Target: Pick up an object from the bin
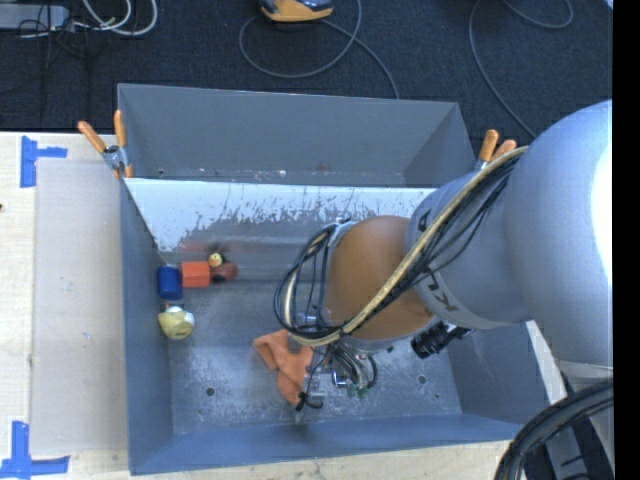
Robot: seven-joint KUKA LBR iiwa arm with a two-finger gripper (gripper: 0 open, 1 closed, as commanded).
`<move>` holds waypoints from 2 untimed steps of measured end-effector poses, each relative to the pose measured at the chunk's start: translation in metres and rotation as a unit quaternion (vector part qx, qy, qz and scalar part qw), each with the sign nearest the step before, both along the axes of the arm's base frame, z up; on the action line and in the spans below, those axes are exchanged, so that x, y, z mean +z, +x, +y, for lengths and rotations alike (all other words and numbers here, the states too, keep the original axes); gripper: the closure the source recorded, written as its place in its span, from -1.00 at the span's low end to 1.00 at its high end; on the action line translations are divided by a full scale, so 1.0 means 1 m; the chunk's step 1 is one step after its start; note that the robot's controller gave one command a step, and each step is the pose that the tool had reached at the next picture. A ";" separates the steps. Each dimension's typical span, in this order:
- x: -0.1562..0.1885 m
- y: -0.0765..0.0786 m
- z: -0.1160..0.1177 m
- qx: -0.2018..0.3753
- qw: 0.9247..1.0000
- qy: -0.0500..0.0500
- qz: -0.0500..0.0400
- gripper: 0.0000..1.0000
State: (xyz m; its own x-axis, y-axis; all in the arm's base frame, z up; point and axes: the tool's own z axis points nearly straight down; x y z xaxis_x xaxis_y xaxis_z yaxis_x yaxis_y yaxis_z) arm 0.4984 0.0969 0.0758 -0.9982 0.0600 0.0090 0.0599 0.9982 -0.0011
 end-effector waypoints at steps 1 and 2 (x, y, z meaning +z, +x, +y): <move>0.008 -0.003 -0.003 -0.025 1.000 0.000 0.001 -1.00; 0.023 -0.011 0.013 -0.013 1.000 0.000 0.001 -1.00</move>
Offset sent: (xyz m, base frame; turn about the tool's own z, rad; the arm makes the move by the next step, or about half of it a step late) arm -0.0113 0.0142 0.0242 0.0260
